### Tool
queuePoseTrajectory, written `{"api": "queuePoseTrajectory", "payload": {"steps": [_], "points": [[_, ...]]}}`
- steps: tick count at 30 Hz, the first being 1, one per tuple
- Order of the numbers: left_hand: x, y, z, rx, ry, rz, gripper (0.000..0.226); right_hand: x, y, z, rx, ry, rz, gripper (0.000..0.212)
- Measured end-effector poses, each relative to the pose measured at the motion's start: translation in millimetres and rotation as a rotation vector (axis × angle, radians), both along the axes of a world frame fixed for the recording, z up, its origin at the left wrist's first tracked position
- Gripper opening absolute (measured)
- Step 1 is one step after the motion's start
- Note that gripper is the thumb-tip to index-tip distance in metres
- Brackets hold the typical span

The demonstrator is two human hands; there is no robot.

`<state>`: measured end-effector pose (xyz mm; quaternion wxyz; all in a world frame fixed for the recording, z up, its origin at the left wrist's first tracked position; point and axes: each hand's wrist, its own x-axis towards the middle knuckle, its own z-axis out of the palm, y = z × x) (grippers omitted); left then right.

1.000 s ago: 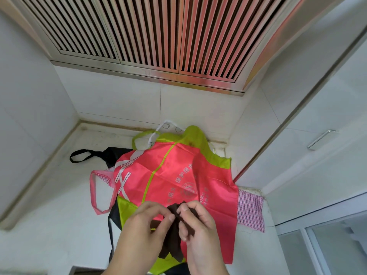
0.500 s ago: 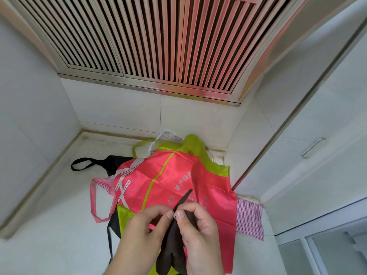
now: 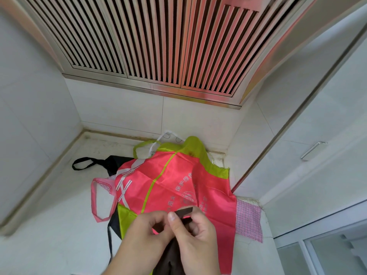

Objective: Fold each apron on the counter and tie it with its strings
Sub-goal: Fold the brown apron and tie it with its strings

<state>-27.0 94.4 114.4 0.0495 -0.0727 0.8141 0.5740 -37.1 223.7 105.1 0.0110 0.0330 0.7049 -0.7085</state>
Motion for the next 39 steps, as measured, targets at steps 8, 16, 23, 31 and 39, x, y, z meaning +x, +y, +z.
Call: {"api": "queuePoseTrajectory", "payload": {"steps": [8, 16, 23, 31, 39], "points": [[-5.9, -10.1, 1.2, 0.292, 0.007, 0.089, 0.049, -3.6, 15.9, 11.1, 0.120, -0.005, 0.063, 0.028], [-10.9, -11.6, 1.8, 0.233, 0.074, 0.113, 0.046, -11.3, 16.3, 31.4, -0.053, -0.204, 0.236, 0.012], [-9.2, -10.4, 14.1, 0.259, 0.147, 0.048, 0.029, -12.1, 12.5, 32.6, 0.076, -0.135, 0.155, 0.021], [-6.7, -7.6, 21.4, 0.252, 0.211, 0.078, 0.007, -4.7, 4.8, 37.6, 0.399, 0.137, 0.059, 0.009], [-6.0, -4.2, 26.5, 0.234, 0.200, 0.173, 0.007, -8.7, 5.2, 36.1, 0.459, 0.121, 0.013, 0.018]]}}
